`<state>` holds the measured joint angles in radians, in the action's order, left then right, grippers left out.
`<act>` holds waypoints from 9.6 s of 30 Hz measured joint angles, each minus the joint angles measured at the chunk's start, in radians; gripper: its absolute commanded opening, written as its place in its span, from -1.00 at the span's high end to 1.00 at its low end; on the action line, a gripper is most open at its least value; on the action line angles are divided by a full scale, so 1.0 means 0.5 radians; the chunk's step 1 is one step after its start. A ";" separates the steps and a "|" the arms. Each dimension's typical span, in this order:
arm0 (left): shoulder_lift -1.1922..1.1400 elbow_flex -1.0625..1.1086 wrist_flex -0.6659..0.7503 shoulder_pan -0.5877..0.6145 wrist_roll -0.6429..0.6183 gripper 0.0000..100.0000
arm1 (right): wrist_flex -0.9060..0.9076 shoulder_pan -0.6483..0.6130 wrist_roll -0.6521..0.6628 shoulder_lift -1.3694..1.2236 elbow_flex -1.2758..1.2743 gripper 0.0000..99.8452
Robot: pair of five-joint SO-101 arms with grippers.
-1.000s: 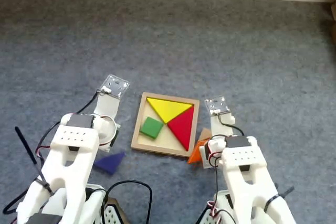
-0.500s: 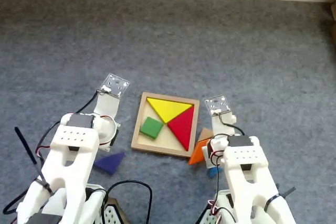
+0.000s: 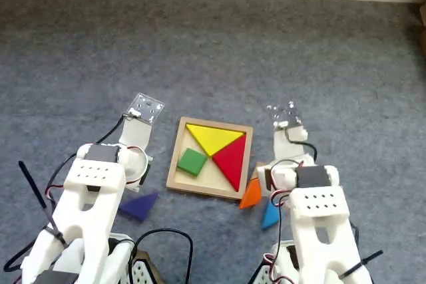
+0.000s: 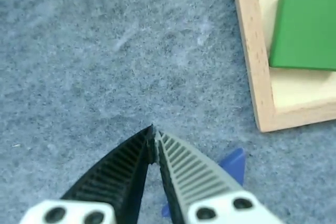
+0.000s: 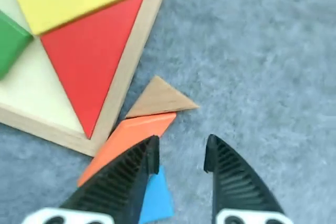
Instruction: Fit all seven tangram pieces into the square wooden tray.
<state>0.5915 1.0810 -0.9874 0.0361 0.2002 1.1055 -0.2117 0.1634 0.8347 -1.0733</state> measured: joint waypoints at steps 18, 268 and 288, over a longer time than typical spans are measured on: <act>0.000 0.000 0.000 0.000 0.000 0.98 | 0.160 -0.577 -0.654 0.000 0.049 0.48; 0.000 0.025 0.000 0.000 0.003 0.98 | -0.779 -1.025 -0.810 -1.096 0.595 0.99; 0.000 0.025 0.000 0.000 0.003 0.98 | -1.016 -0.890 -0.813 -1.792 0.976 0.99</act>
<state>0.5915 1.0932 -0.9874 0.0361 0.2018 0.5976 -0.6567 -0.2432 -0.0614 -0.5854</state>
